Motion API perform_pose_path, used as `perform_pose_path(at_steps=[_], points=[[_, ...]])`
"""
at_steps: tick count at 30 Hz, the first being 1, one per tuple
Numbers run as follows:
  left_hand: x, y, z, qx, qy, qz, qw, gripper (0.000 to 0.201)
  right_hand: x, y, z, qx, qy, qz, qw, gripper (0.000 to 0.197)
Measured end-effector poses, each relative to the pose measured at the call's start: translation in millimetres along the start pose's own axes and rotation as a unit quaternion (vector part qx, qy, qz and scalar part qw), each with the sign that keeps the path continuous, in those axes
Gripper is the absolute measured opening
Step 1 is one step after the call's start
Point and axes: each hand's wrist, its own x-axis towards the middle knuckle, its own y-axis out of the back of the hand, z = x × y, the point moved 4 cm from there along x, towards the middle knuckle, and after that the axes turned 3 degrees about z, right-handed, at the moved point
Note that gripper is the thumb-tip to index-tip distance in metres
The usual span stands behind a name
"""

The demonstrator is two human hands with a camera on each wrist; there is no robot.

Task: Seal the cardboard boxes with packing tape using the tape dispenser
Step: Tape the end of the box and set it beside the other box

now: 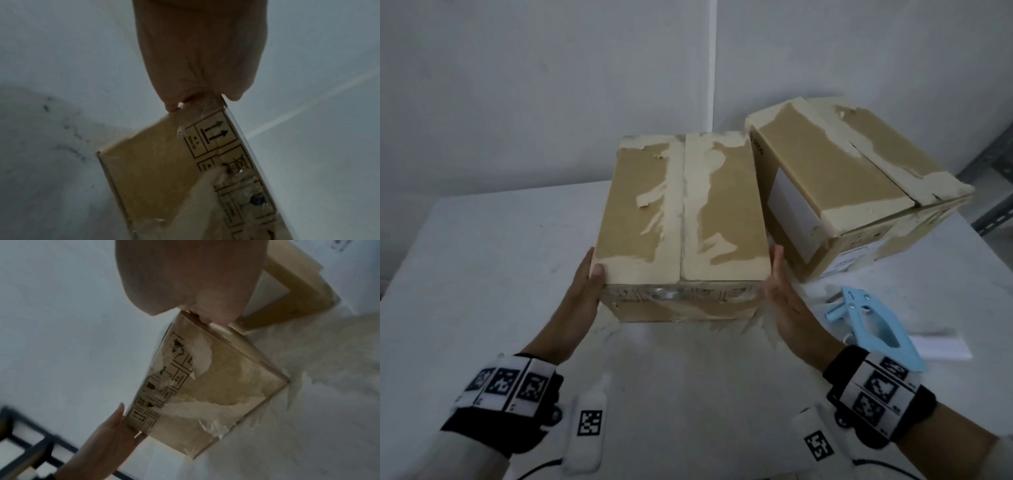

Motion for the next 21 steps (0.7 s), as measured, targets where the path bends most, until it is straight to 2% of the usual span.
perform_pose_path(at_steps=[3,4,5,6,7,9,10,11,12,15,17,18,21], points=[[-3.5,-9.5,2.1,-0.036,0.011,0.009,0.999,0.042,4.7,-3.5,7.6,0.035,-0.065,0.027,0.997,0.120],[-3.5,-9.7,1.1,-0.046,0.023,0.007,0.999,0.043,5.8,-3.1,7.1,0.042,-0.075,0.033,0.996,0.115],[-2.3,-7.0,0.2,-0.046,0.027,0.002,0.999,0.045,6.3,-2.3,3.3,0.048,-0.082,0.042,0.995,0.098],[-0.6,-2.5,-0.8,-0.046,0.027,-0.010,0.999,0.052,7.5,-1.3,-1.6,0.043,-0.093,0.043,0.994,0.081],[1.5,1.0,0.1,-0.038,0.035,-0.029,0.998,0.069,9.0,0.0,-6.8,0.030,-0.105,0.034,0.993,0.077],[3.5,10.7,1.1,0.045,0.029,-0.049,0.997,0.116,13.0,8.1,-10.1,-0.016,-0.081,-0.004,0.997,0.116],[4.4,15.4,3.8,0.107,0.012,-0.033,0.994,0.127,15.7,14.3,-10.8,-0.075,-0.049,-0.007,0.996,0.128],[5.2,19.6,7.8,0.162,-0.019,-0.007,0.987,0.127,16.3,18.1,-16.0,-0.132,-0.009,0.000,0.991,0.125],[4.0,21.8,14.8,0.204,-0.065,0.016,0.977,0.117,17.2,21.1,-19.6,-0.186,0.041,0.008,0.982,0.113],[-5.3,27.2,31.2,0.297,-0.233,0.092,0.922,0.059,17.4,22.7,-32.6,-0.312,0.186,0.039,0.931,0.076],[-9.8,25.8,32.1,0.328,-0.332,0.103,0.878,0.048,17.2,18.3,-41.1,-0.374,0.268,0.073,0.885,0.065],[-10.2,22.6,31.5,0.332,-0.350,0.087,0.872,0.046,18.2,15.6,-43.2,-0.382,0.283,0.079,0.876,0.063],[-3.7,17.0,31.8,0.338,-0.344,0.047,0.875,0.041,24.4,4.9,-42.7,-0.364,0.285,0.057,0.885,0.053]])
